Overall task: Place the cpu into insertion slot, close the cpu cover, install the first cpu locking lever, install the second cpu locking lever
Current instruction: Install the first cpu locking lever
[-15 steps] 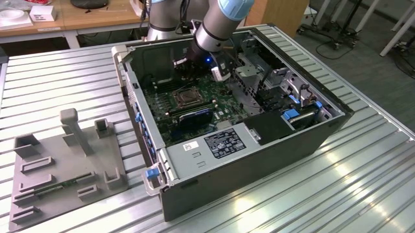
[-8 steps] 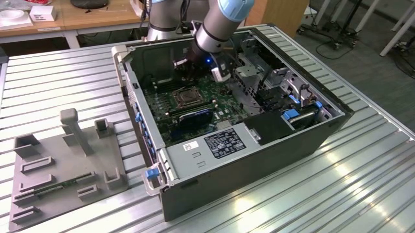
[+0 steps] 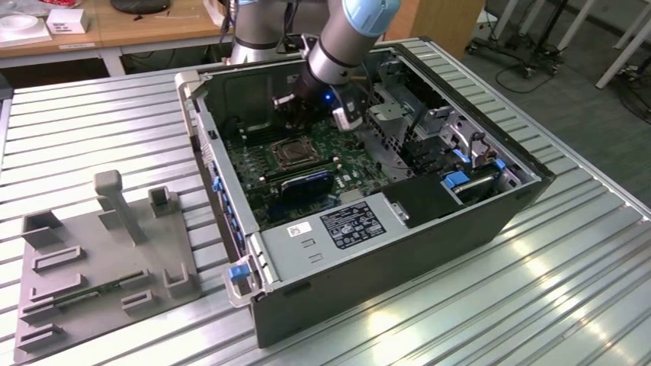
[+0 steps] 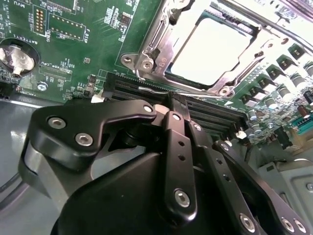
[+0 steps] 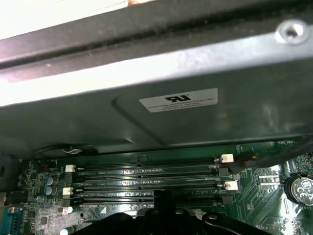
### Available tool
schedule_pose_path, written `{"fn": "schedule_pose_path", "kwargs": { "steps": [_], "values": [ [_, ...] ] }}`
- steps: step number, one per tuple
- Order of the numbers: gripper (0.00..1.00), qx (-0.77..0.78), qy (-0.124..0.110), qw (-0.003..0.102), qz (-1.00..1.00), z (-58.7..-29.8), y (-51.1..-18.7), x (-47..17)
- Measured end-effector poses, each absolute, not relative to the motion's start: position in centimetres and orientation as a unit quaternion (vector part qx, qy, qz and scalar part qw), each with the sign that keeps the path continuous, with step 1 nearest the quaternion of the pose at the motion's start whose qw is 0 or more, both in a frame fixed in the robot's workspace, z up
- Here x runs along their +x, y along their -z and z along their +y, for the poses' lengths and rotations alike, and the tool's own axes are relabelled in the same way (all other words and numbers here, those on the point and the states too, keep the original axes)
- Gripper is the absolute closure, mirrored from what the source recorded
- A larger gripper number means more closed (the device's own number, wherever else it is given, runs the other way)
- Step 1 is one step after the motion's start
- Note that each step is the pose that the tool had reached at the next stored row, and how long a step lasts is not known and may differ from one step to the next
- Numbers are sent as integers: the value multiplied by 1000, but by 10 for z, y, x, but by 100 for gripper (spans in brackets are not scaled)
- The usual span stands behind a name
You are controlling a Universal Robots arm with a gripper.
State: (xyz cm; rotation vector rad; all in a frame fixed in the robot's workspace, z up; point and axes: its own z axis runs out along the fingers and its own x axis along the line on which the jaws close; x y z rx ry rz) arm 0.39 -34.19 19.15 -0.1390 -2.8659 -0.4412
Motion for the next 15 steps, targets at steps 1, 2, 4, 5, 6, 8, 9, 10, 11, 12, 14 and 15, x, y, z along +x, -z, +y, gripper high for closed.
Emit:
{"fn": "schedule_pose_path", "kwargs": {
  "steps": [1, 2, 4, 5, 6, 8, 9, 10, 11, 12, 14, 15],
  "values": [
    [89, -48, 151, 119, -980, -342, -191, 4],
    [89, -48, 151, 119, -980, -342, -191, 4],
    [89, -48, 151, 119, -980, -343, -190, 5],
    [89, -48, 151, 119, -980, -343, -189, 5],
    [89, -48, 151, 119, -980, -343, -189, 5],
    [89, -48, 151, 119, -980, -343, -188, 5],
    [89, -48, 151, 119, -980, -344, -187, 6],
    [89, -48, 151, 119, -980, -344, -187, 6],
    [89, -48, 151, 119, -980, -344, -187, 6],
    [89, -48, 151, 119, -980, -344, -187, 6],
    [89, -48, 150, 119, -980, -344, -186, 6],
    [89, -48, 150, 119, -980, -344, -186, 6]
  ]
}}
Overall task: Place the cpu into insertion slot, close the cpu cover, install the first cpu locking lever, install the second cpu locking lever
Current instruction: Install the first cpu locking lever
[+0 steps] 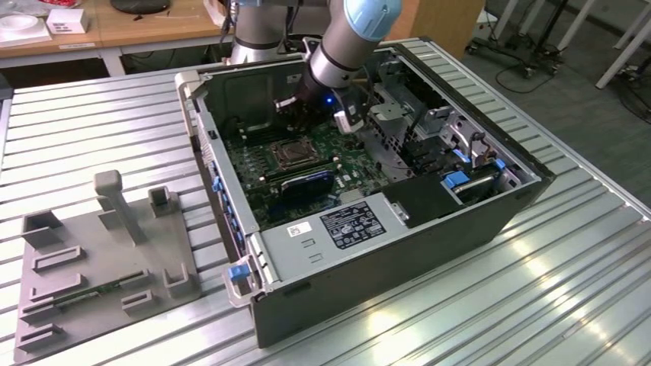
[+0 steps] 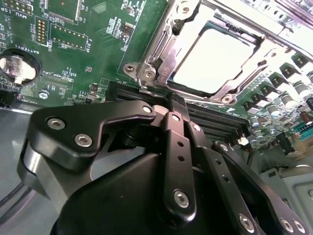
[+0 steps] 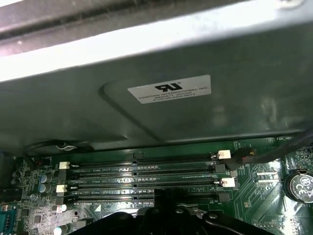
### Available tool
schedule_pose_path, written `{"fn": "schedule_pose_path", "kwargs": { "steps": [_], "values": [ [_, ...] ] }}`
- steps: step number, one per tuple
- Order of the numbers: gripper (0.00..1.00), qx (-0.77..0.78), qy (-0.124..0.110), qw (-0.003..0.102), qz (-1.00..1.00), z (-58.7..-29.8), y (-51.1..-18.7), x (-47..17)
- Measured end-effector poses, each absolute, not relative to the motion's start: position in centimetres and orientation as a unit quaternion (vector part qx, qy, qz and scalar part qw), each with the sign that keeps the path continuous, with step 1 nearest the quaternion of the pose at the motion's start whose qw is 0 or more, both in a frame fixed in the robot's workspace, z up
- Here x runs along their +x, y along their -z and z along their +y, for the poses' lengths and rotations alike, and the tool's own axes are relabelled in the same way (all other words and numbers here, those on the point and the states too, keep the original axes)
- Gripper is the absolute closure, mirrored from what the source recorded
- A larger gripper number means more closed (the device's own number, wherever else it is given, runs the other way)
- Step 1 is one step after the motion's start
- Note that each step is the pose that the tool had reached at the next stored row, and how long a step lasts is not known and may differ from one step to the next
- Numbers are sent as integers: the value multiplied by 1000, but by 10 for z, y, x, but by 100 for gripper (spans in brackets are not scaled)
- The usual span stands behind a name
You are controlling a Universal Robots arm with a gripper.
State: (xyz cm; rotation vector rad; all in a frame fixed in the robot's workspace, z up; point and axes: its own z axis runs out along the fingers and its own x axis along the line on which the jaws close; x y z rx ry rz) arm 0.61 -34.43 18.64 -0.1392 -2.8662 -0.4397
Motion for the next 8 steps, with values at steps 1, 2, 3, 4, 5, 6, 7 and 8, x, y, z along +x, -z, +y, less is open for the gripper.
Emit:
{"fn": "schedule_pose_path", "kwargs": {
  "steps": [1, 2, 3, 4, 5, 6, 7, 8],
  "values": [
    [89, -48, 150, 119, -980, -344, -186, 6],
    [89, -48, 150, 119, -980, -344, -186, 6],
    [89, -48, 151, 119, -980, -344, -186, 6],
    [89, -48, 151, 119, -980, -344, -186, 6],
    [89, -48, 151, 119, -980, -344, -187, 6],
    [89, -48, 151, 119, -980, -344, -187, 6],
    [89, -48, 151, 119, -980, -344, -188, 6],
    [89, -48, 151, 119, -980, -344, -189, 6]
  ]
}}
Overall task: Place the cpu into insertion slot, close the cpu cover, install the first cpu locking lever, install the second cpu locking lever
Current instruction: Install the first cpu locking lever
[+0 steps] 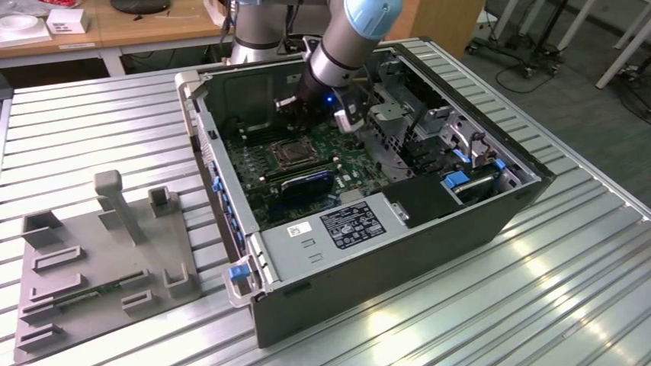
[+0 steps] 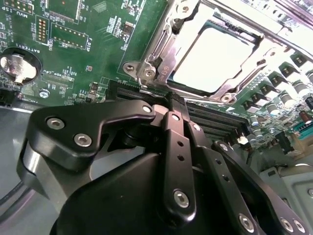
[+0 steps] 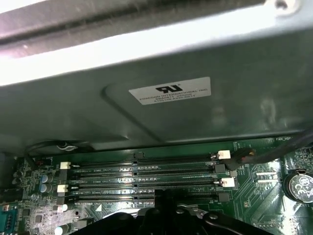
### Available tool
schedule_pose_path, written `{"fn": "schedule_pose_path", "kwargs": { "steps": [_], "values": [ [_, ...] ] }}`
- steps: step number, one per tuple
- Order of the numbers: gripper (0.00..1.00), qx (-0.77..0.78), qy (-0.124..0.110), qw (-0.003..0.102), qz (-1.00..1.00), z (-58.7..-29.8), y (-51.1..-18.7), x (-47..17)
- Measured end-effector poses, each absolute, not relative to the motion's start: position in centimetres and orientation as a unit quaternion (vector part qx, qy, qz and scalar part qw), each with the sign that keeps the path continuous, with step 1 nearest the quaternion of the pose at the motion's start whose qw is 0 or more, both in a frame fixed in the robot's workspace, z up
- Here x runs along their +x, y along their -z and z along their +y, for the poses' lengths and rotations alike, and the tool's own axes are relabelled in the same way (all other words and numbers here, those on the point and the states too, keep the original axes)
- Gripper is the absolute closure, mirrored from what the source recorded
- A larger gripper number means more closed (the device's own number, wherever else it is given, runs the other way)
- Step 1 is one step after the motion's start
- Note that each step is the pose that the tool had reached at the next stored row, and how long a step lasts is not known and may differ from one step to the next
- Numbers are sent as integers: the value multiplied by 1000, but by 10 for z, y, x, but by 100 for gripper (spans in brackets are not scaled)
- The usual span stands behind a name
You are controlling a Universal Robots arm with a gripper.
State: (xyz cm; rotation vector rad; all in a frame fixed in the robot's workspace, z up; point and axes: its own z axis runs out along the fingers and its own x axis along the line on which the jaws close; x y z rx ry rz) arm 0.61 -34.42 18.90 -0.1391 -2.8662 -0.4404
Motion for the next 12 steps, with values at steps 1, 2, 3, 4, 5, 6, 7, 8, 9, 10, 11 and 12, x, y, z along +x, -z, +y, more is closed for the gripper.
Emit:
{"fn": "schedule_pose_path", "kwargs": {
  "steps": [1, 2, 3, 4, 5, 6, 7, 8, 9, 10, 11, 12],
  "values": [
    [89, -48, 151, 119, -980, -344, -190, 6],
    [89, -48, 151, 119, -980, -344, -191, 6],
    [89, -47, 151, 119, -980, -344, -192, 6],
    [89, -47, 151, 119, -980, -344, -193, 6],
    [89, -48, 151, 119, -980, -343, -194, 6],
    [89, -48, 151, 119, -980, -343, -194, 6],
    [89, -48, 151, 118, -980, -342, -195, 6],
    [89, -47, 151, 118, -980, -342, -196, 6],
    [89, -47, 151, 118, -980, -342, -196, 6],
    [89, -47, 151, 118, -980, -341, -197, 6],
    [89, -47, 151, 117, -980, -341, -197, 6],
    [89, -47, 151, 117, -980, -340, -198, 6]
  ]
}}
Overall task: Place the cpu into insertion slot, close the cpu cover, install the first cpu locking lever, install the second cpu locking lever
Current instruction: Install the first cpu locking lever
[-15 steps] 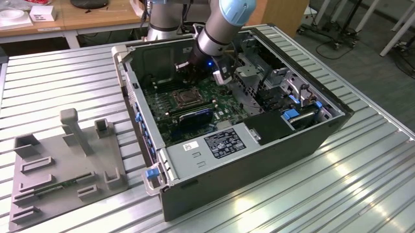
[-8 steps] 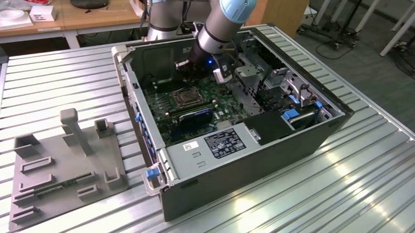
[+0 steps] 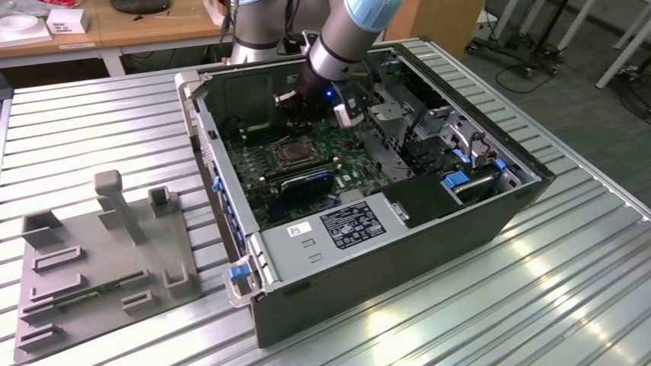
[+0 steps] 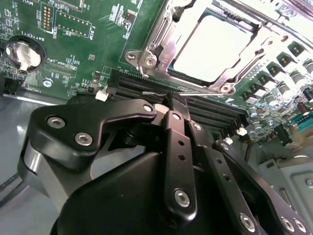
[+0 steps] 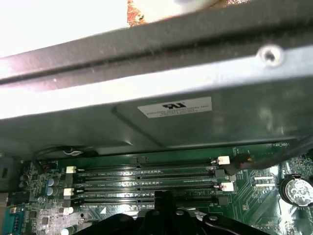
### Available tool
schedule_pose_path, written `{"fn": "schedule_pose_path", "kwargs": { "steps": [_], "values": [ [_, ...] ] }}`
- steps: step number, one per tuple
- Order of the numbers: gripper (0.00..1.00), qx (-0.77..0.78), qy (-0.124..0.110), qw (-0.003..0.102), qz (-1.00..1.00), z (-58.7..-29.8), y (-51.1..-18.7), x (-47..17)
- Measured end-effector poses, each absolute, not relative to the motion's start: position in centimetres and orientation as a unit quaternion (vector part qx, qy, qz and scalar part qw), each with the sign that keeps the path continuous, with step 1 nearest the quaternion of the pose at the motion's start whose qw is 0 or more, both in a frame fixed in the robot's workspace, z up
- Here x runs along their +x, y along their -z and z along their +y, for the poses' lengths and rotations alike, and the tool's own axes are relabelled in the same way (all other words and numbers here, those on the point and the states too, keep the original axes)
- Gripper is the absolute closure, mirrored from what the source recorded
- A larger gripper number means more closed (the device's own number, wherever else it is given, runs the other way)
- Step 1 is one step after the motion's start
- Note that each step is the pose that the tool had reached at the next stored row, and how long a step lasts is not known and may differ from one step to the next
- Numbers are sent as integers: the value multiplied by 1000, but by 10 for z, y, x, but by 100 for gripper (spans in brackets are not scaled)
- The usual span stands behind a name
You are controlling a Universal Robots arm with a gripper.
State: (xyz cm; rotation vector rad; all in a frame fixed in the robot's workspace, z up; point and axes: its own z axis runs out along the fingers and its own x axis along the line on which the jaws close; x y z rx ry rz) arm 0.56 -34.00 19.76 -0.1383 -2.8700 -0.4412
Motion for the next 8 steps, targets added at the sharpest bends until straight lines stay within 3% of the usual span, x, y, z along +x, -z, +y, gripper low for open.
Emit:
{"fn": "schedule_pose_path", "kwargs": {
  "steps": [8],
  "values": [
    [89, -47, 151, 114, -981, -334, -198, 0]
  ]
}}
